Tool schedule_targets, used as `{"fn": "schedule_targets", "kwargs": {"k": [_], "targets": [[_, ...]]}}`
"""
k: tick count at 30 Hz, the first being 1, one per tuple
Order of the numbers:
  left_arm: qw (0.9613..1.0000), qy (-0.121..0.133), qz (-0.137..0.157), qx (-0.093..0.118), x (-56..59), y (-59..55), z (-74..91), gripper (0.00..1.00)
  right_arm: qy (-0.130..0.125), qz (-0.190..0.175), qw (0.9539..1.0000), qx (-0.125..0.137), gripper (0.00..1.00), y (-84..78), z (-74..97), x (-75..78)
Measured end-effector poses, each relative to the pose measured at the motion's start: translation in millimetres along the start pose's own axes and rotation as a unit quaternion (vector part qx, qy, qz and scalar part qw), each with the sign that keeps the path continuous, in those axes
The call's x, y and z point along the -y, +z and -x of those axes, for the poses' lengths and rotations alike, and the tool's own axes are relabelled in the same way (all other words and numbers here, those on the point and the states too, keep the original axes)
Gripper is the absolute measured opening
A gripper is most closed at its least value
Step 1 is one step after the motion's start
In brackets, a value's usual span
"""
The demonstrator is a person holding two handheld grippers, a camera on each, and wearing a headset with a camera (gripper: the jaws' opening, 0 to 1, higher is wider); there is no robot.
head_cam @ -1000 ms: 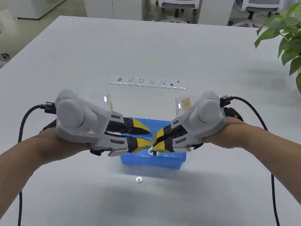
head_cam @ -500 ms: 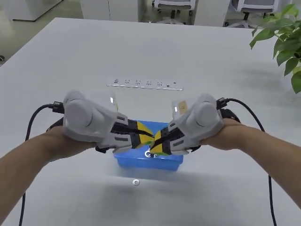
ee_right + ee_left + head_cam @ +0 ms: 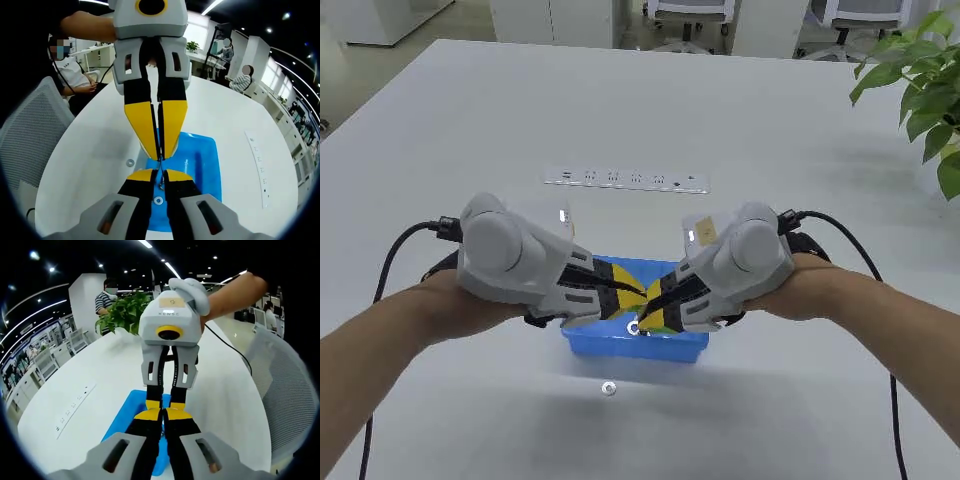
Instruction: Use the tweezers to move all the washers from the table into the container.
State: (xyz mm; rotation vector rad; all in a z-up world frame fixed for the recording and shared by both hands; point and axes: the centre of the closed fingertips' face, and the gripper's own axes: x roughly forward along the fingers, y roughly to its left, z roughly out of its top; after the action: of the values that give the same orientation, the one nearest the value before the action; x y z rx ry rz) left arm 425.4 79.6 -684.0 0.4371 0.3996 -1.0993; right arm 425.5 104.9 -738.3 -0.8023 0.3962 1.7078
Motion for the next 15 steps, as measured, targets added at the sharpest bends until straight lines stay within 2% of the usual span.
{"fn": "schedule_targets", "kwargs": {"k": [15], "targets": [[0.9998, 0.013, 0.007, 0.012, -6.3, 14.3, 11.8, 0.05, -0.018, -0.018, 0.9996, 0.014, 0.20, 11.5, 10.0, 3.4]]}}
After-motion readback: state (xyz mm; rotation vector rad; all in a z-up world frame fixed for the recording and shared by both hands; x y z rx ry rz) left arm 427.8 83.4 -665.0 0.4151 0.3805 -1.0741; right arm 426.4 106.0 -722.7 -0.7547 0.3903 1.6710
